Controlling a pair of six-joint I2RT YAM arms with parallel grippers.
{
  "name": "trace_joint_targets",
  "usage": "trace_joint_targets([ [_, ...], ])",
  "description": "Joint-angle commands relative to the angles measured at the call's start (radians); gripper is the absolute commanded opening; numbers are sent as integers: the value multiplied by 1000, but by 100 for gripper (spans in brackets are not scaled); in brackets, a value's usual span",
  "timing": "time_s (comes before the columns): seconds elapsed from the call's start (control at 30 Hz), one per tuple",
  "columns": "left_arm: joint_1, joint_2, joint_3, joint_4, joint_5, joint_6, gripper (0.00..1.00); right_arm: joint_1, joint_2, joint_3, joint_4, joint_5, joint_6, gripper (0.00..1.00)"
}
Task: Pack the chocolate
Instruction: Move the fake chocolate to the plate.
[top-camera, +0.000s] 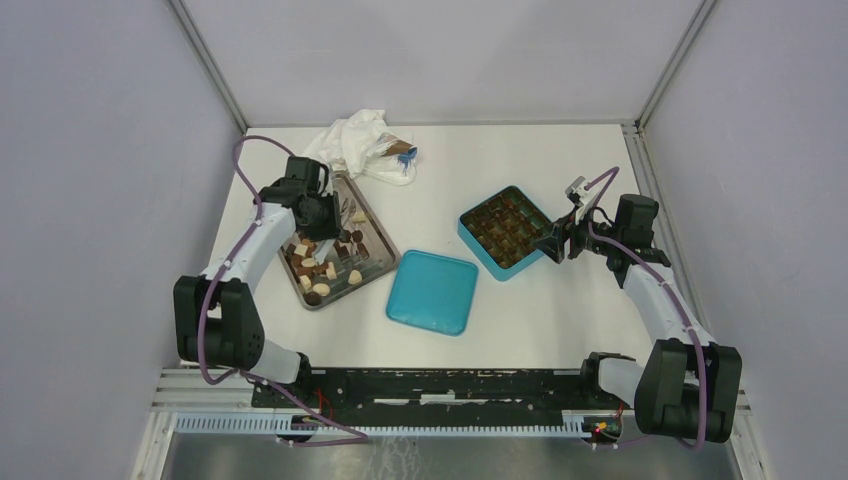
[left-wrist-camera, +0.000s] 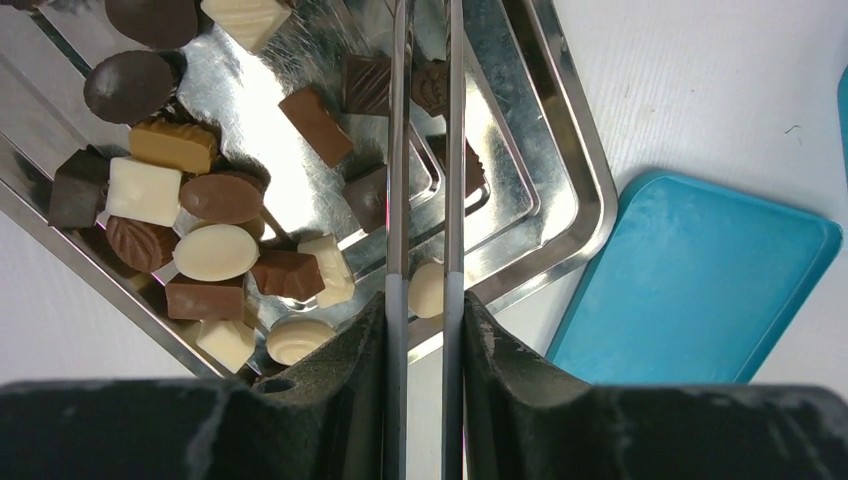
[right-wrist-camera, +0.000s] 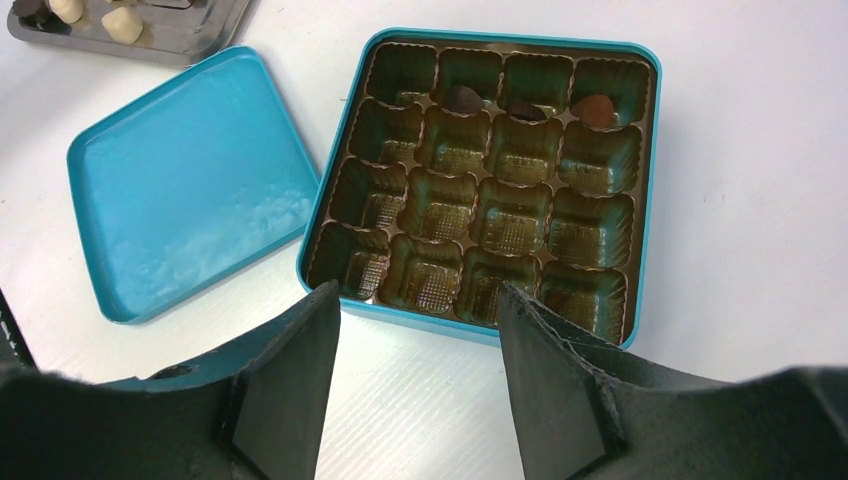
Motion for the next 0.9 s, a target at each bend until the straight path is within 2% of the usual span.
trace_joint_targets([
  [0.0,-4,-23,80,24,-22,38,33,-3,7,35,13,-21,-13,65],
  [0.3,-4,96,129,20,-51,46,32,-4,8,37,10,-22,-16,65],
  [0.87,-6,68,61,-10,-18,45,31,-3,7,40,5,-27,-20,65],
])
